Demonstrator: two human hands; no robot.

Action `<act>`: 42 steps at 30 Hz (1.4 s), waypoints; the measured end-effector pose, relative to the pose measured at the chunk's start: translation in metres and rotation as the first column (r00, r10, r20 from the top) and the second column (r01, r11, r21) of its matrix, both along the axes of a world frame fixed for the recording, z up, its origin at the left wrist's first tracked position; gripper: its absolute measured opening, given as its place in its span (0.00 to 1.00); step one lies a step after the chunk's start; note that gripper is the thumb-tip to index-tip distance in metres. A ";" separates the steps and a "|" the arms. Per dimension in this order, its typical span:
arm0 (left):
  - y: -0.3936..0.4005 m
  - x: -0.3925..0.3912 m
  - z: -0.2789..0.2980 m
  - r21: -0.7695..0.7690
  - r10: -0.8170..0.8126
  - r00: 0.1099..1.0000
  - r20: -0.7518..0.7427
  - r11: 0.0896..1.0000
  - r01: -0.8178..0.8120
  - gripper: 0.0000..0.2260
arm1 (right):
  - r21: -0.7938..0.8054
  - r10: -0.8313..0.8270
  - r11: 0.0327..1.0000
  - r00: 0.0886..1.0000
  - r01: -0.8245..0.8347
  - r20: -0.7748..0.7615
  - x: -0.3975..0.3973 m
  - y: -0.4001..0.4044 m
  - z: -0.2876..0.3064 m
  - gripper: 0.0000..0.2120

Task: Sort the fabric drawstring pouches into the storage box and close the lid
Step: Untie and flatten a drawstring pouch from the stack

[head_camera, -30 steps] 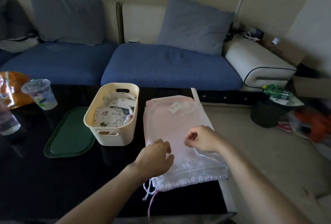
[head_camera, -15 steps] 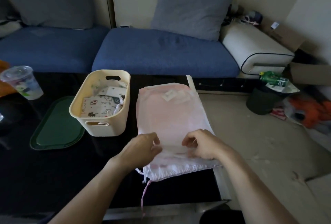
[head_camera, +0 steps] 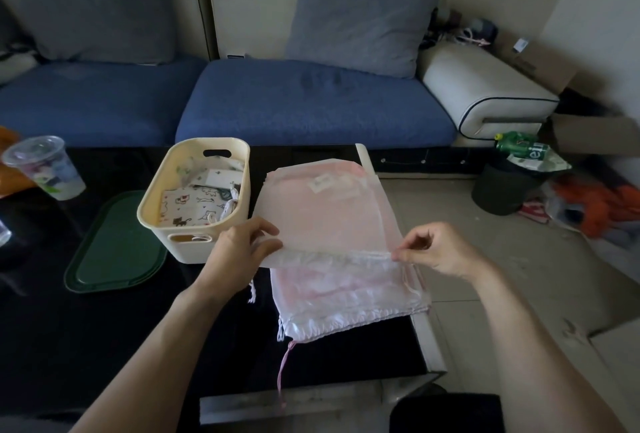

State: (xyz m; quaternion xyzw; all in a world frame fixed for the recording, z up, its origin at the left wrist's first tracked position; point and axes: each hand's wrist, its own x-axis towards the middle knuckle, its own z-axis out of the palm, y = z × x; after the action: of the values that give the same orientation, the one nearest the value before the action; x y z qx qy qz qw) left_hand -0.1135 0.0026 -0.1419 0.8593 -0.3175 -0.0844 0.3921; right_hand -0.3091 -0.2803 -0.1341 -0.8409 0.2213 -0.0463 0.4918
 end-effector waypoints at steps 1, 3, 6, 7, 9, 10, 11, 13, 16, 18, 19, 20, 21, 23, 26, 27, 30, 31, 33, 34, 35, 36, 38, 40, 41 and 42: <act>0.002 0.000 0.000 0.034 -0.020 1.000 -0.014 0.999 0.021 0.06 | 0.009 -0.012 1.000 1.000 0.012 -0.027 -0.003 -0.003 -0.002 0.15; 0.003 0.000 0.000 0.072 -0.075 0.997 -0.036 0.994 0.078 0.10 | 0.003 -0.030 1.000 0.998 0.030 -0.061 -0.005 -0.008 -0.007 0.15; 0.005 0.000 0.000 0.066 -0.080 0.996 -0.039 0.994 0.083 0.12 | 0.012 -0.069 0.998 0.996 0.070 -0.054 -0.005 -0.008 -0.013 0.12; 0.005 0.001 0.000 0.073 -0.068 0.997 -0.038 0.995 0.071 0.13 | 0.036 -0.088 0.995 0.995 0.090 -0.038 -0.005 -0.007 -0.014 0.11; 0.006 0.002 0.002 0.113 -0.040 0.998 -0.050 0.993 0.046 0.14 | 0.051 -0.116 0.992 0.993 0.117 -0.020 -0.004 -0.007 -0.015 0.11; 0.006 0.002 0.004 0.141 -0.028 0.998 -0.058 0.989 0.036 0.14 | 0.049 -0.128 0.990 0.992 0.129 -0.017 -0.004 -0.008 -0.015 0.11; 0.008 0.003 0.005 0.176 -0.018 0.998 -0.065 0.984 0.029 0.14 | 0.063 -0.144 0.988 0.990 0.144 -0.006 -0.004 -0.009 -0.016 0.12; 0.011 0.003 0.006 0.234 -0.006 0.997 -0.074 0.972 0.024 0.13 | 0.137 -0.193 0.973 0.981 0.187 0.036 -0.005 -0.011 -0.017 0.14; 0.016 0.005 0.006 0.275 0.013 0.998 -0.058 0.962 0.003 0.09 | 0.327 -0.308 0.908 0.947 0.263 0.094 -0.007 -0.014 -0.015 0.12; 0.021 0.006 0.006 0.276 0.015 0.999 -0.039 0.961 -0.004 0.06 | 0.589 -0.438 0.752 0.892 0.295 0.112 -0.004 -0.015 -0.012 0.11; 0.023 0.006 0.007 0.269 0.012 0.999 -0.032 0.963 -0.003 0.04 | 0.739 -0.526 0.615 0.841 0.275 0.124 -0.001 -0.015 -0.010 0.09; 0.024 0.006 0.008 0.254 0.008 1.000 -0.029 0.967 0.000 0.03 | 0.845 -0.606 0.488 0.782 0.220 0.146 0.002 -0.014 -0.007 0.08; 0.026 0.006 0.009 0.239 0.006 1.000 -0.030 0.971 0.001 0.02 | 0.902 -0.669 0.402 0.723 0.158 0.171 0.005 -0.012 -0.005 0.07; 0.028 0.004 0.010 0.229 0.002 1.000 -0.003 0.973 -0.002 0.01 | 0.946 -0.737 0.319 0.642 0.057 0.210 0.009 -0.007 0.000 0.08; 0.030 0.002 0.011 0.220 0.034 0.997 0.068 0.974 -0.048 0.04 | 0.966 -0.771 0.208 0.583 -0.153 0.258 0.011 -0.002 0.002 0.09; 0.031 0.002 0.011 0.219 0.046 0.996 0.082 0.974 -0.063 0.06 | 0.961 -0.770 0.176 0.578 -0.215 0.270 0.012 -0.003 0.002 0.09; 0.035 0.003 0.010 0.260 0.018 0.998 0.064 0.965 -0.034 0.14 | 0.949 -0.740 0.141 0.607 -0.282 0.290 0.013 -0.007 -0.001 0.12; 0.037 0.003 0.011 0.276 0.018 1.000 0.011 0.961 -0.020 0.16 | 0.951 -0.724 0.148 0.625 -0.272 0.291 0.013 -0.008 -0.002 0.13; 0.039 0.005 0.011 0.302 0.029 0.996 -0.085 0.953 -0.002 0.19 | 0.961 -0.697 0.182 0.662 -0.209 0.276 0.014 -0.009 -0.004 0.12; 0.040 0.006 0.012 0.291 0.037 0.991 -0.131 0.957 0.003 0.21 | 0.967 -0.686 0.206 0.682 -0.151 0.253 0.015 -0.008 -0.004 0.12; 0.039 0.005 0.014 0.251 0.049 0.982 -0.184 0.968 -0.001 0.22 | 0.967 -0.671 0.244 0.706 -0.077 0.226 0.016 -0.007 -0.004 0.11; 0.037 0.006 0.015 0.177 0.062 0.968 -0.244 0.984 -0.018 0.23 | 0.952 -0.648 0.305 0.735 0.011 0.199 0.017 -0.007 -0.005 0.09; 0.033 0.003 0.018 -0.051 0.064 0.928 -0.366 0.995 -0.089 0.20 | 0.843 -0.567 0.504 0.809 0.188 0.158 0.015 -0.004 -0.007 0.07; 0.026 -0.001 0.019 -0.307 -0.024 0.883 -0.468 0.942 -0.137 0.17 | 0.546 -0.420 0.783 0.901 0.298 0.110 0.013 0.001 -0.009 0.04; 0.023 -0.005 0.018 -0.410 -0.115 0.854 -0.508 0.904 -0.122 0.19 | 0.373 -0.349 0.877 0.935 0.302 0.063 0.012 0.005 -0.010 0.03; 0.018 -0.008 0.015 -0.499 -0.227 0.808 -0.544 0.862 -0.094 0.25 | 0.242 -0.294 0.929 0.955 0.280 0.024 0.012 0.008 -0.011 0.03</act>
State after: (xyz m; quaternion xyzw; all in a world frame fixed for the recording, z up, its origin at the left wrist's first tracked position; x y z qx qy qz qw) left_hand -0.1217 0.0210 -0.1264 0.6460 -0.2231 -0.2731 0.6770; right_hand -0.2969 -0.2720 -0.1455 -0.7333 0.3309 -0.1165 0.5824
